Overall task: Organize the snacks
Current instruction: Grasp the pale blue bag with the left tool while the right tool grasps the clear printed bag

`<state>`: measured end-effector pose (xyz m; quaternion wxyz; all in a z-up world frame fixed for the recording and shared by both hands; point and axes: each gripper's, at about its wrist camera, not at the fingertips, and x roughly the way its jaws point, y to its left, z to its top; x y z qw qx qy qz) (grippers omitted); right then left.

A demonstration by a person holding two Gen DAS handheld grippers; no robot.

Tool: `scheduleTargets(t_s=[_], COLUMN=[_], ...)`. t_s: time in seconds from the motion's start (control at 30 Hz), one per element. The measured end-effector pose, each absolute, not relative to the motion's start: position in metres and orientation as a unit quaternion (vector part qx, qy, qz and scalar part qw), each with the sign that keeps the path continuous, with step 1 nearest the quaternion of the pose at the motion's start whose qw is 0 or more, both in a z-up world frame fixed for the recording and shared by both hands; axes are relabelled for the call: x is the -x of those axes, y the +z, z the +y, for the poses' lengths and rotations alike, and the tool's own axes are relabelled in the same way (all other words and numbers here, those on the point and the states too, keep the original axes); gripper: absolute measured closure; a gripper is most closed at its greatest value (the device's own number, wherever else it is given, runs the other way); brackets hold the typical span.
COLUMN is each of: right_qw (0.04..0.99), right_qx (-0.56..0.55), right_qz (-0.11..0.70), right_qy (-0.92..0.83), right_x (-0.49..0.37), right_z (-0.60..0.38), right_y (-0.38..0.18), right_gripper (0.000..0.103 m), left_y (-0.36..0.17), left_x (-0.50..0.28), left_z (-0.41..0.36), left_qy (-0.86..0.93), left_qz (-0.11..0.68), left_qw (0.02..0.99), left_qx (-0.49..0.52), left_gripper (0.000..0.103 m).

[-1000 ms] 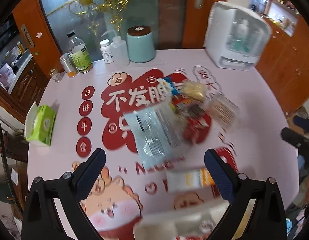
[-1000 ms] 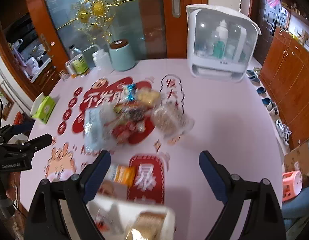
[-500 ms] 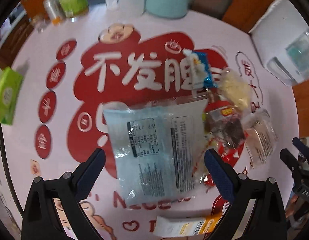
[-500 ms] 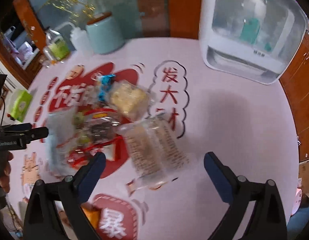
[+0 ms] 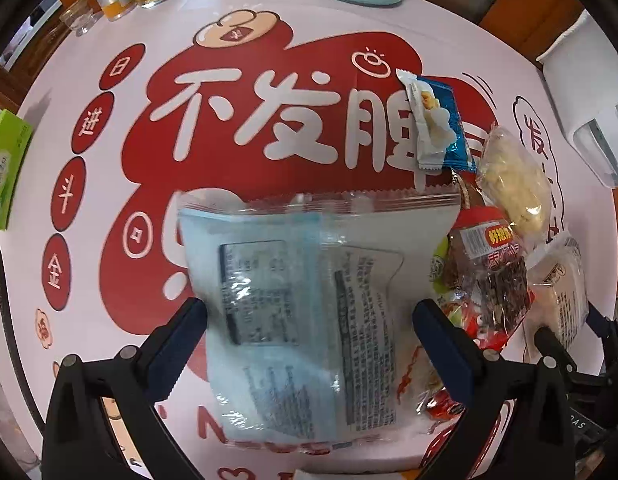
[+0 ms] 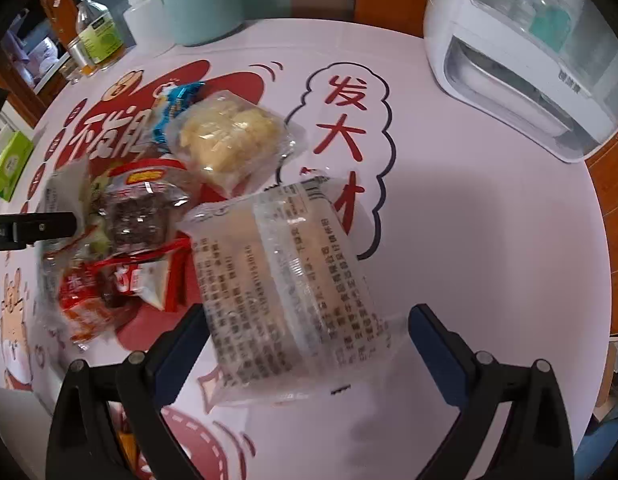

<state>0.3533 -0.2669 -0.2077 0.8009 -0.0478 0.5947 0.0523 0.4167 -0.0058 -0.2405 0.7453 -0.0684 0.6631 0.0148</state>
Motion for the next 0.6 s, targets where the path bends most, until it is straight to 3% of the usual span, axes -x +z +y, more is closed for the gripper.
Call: scheduleTargets(t_s=[0.23,0.27,0.33,0.43,0.6], right_qw=[0.803,0.803,0.805,0.806,0.806], right_qx=[0.024,0.017,-0.006,-0.016,-0.013], right_qz=[0.594,0.593,0.591,0.590,0.590], right_qy=[0.050,0.048,0.052,0.047,0.042], right_x=[-0.354,-0.354,-0.353,-0.348,-0.328], right_z=[-0.269,-0.270,-0.272,-0.272,-0.266], right_y=[-0.213,-0.213,-0.213,-0.210,-0.206], right_gripper=[0.004,0.006,0.019,0.022,0.026], left_y=[-0.241,-0.241,-0.242,-0.249,-0.246], left_x=[-0.417,-0.416,-0.414,-0.410,-0.391], left_z=[-0.010,-0.011,-0.009,-0.011,-0.008], left_qy=[0.030,0.031,0.030,0.020,0.008], left_qz=[0.655,0.655,0.657,0.671,0.658], left_qw=[0.753,0.753,0.751,0.740,0.752], left_qx=[0.054,0.057,0.061,0.049,0.041], left_gripper=[0.000,0.000,0.000,0.000,0.013])
